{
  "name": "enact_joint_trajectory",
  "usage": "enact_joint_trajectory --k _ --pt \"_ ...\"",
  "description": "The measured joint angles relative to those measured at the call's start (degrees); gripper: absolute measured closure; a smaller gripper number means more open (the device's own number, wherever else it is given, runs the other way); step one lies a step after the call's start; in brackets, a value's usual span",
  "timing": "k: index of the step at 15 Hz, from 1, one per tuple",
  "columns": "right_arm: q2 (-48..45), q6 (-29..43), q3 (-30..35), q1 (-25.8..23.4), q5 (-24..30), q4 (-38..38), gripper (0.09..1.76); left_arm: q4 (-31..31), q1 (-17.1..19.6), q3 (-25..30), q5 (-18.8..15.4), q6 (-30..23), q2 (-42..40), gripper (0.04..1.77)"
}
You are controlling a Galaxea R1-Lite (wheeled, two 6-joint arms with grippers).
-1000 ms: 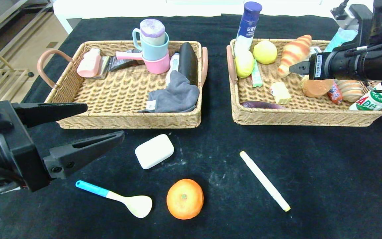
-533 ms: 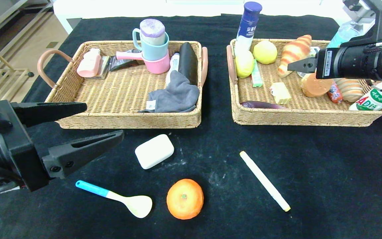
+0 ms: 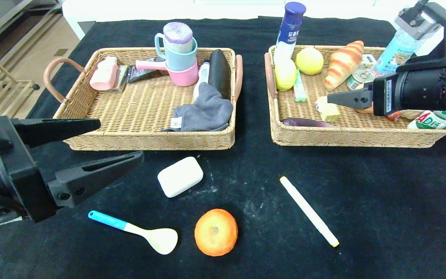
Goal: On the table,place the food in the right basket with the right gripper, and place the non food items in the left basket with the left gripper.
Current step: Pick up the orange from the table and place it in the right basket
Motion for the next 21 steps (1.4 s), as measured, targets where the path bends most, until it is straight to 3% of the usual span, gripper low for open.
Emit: enact_joint_trajectory --k 6,10,15,21 --pt "-3.2 -3.5 7.3 6.6 4.8 -2.2 0.15 0.0 0.1 0.0 0.0 0.0 -0.2 0.09" --pt "-3.7 -3.6 14.6 13.0 4.8 -11.4 0.15 0.0 0.1 0.0 0.0 -0.2 -0.2 0.09" --pt "-3.7 -5.9 20.9 19.1 4.3 -13.0 0.15 0.0 0.1 0.0 -0.1 -0.2 -0.2 0.09" --pt "-1.2 -6.1 28.9 25.4 3.5 -24.4 0.14 0.0 0.0 0.0 -0.4 -0.2 -0.2 0.09"
